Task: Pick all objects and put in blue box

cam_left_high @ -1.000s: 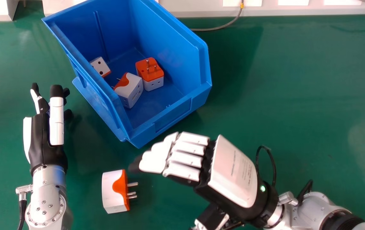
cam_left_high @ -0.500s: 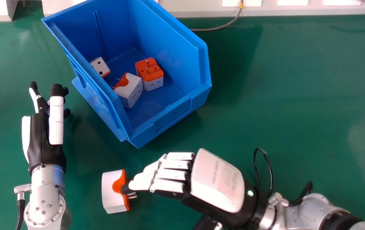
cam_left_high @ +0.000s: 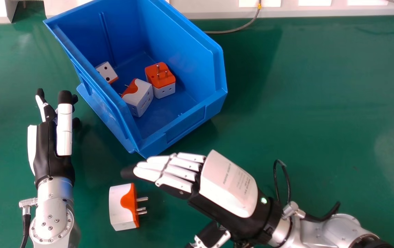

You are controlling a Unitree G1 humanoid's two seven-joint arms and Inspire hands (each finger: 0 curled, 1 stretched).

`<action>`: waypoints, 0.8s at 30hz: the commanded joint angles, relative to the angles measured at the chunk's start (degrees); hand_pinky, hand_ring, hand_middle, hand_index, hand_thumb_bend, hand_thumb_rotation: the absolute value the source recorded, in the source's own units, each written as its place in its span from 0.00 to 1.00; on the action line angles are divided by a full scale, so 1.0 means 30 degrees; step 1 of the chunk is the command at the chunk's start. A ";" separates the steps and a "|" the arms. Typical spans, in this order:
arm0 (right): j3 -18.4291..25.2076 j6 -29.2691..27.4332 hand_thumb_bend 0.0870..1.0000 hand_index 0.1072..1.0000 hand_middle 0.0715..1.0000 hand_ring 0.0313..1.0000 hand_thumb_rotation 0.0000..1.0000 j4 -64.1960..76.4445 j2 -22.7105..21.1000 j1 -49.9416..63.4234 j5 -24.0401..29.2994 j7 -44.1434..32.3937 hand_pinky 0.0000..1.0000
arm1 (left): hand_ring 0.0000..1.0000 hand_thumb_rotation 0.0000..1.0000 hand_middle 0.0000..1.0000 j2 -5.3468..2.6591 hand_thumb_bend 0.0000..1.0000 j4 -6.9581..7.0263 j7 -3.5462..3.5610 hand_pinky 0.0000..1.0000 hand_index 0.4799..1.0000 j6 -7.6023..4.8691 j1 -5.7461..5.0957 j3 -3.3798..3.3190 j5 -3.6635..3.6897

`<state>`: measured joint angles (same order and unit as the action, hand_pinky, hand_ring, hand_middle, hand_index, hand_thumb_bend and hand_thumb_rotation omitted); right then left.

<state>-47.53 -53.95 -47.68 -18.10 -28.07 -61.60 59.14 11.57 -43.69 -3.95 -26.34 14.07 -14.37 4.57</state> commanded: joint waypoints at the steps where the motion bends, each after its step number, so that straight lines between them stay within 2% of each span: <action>1: 0.0628 0.0287 0.74 0.89 0.85 0.82 0.52 0.0737 0.0229 -0.0108 0.0507 -0.0106 0.68 | 0.90 1.00 0.87 -0.0074 0.95 0.0132 -0.0065 0.86 0.88 -0.0126 0.0373 0.0028 -0.0028; 8: 0.0967 0.1610 0.77 0.88 0.85 0.81 0.52 0.0958 0.1181 -0.0600 0.0190 -0.0141 0.68 | 0.90 1.00 0.87 -0.0118 0.95 0.0135 -0.0186 0.86 0.88 -0.0096 0.0395 0.0089 -0.0138; 10: 0.0967 0.1910 0.78 0.88 0.84 0.81 0.53 0.0883 0.1331 -0.0608 0.0441 -0.1155 0.68 | 0.90 1.00 0.87 -0.0126 0.95 0.0108 -0.0223 0.86 0.88 -0.0075 0.0426 0.0093 -0.0149; 14: 0.1380 0.3045 0.80 0.87 0.84 0.81 0.54 0.1672 0.1293 0.0042 0.1915 -0.5962 0.68 | 0.90 1.00 0.87 -0.0183 0.95 0.0129 -0.0242 0.86 0.88 -0.0029 0.0446 0.0104 -0.0105; 18: 0.1913 0.5083 0.81 0.87 0.84 0.81 0.53 0.3904 0.1063 0.0945 0.3393 -1.1394 0.69 | 0.90 1.00 0.87 -0.0195 0.95 0.0112 -0.0310 0.86 0.88 0.0053 0.0525 0.0102 -0.0118; 22: 0.2360 0.9182 0.82 0.86 0.85 0.82 0.49 0.7580 0.1172 0.2303 0.4462 -1.8061 0.67 | 0.90 1.00 0.87 -0.0219 0.95 0.0174 -0.0383 0.86 0.88 0.0104 0.0526 0.0113 -0.0105; 24: 0.2562 1.1086 0.82 0.86 0.85 0.83 0.47 0.9082 0.1534 0.3046 0.4665 -1.9969 0.67 | 0.90 1.00 0.87 -0.0221 0.95 0.0189 -0.0399 0.86 0.88 0.0094 0.0516 0.0122 -0.0106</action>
<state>-41.01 -23.95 -24.41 -14.63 -20.10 -49.49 2.83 11.02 -43.72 -5.05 -25.72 14.77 -14.20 4.53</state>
